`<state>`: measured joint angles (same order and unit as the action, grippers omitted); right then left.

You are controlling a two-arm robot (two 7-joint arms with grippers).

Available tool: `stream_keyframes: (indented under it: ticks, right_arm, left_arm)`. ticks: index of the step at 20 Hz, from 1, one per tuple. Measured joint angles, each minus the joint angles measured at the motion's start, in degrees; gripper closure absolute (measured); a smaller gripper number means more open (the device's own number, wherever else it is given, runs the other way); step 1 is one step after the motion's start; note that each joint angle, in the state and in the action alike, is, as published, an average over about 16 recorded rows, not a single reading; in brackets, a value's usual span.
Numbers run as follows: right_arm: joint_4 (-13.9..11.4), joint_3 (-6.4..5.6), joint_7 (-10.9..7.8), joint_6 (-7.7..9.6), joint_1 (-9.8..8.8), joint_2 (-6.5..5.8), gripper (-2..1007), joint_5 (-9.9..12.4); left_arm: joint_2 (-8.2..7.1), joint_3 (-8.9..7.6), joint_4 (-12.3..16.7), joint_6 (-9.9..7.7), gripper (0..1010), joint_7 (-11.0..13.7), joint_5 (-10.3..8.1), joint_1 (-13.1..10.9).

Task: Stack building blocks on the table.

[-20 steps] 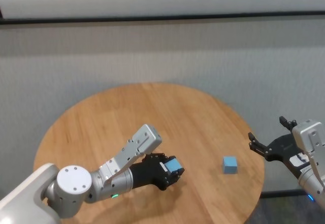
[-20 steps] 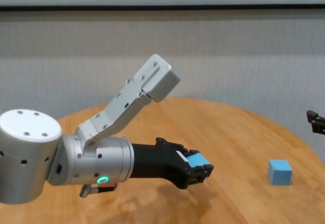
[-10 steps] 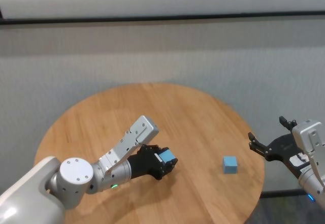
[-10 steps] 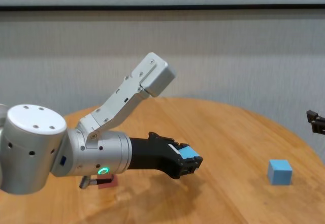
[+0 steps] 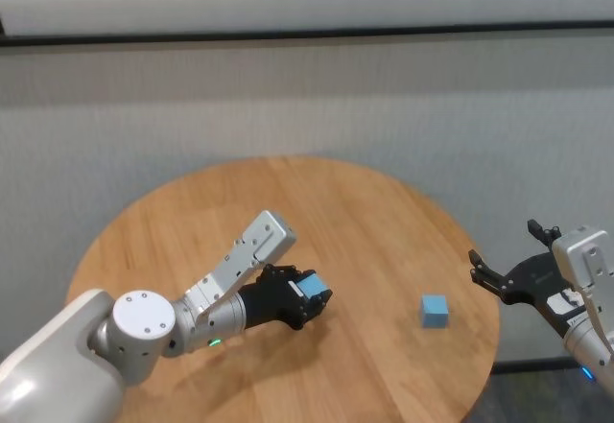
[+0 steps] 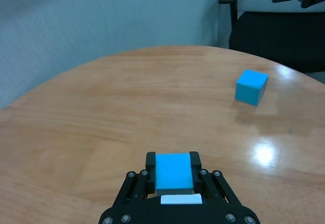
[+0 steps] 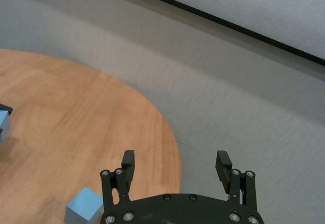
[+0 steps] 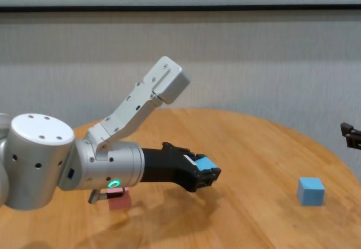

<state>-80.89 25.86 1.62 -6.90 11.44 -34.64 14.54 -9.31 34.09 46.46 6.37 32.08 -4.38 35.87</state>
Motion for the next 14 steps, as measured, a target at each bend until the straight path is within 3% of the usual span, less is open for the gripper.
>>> stream_keyframes:
  ticks: [14]
  right_arm:
    - [0.0,0.00,0.00,0.00,0.00,0.00,1,0.0]
  left_arm:
    - [0.68,-1.00,-4.6,2.12,606,-0.2,1.84,1.6]
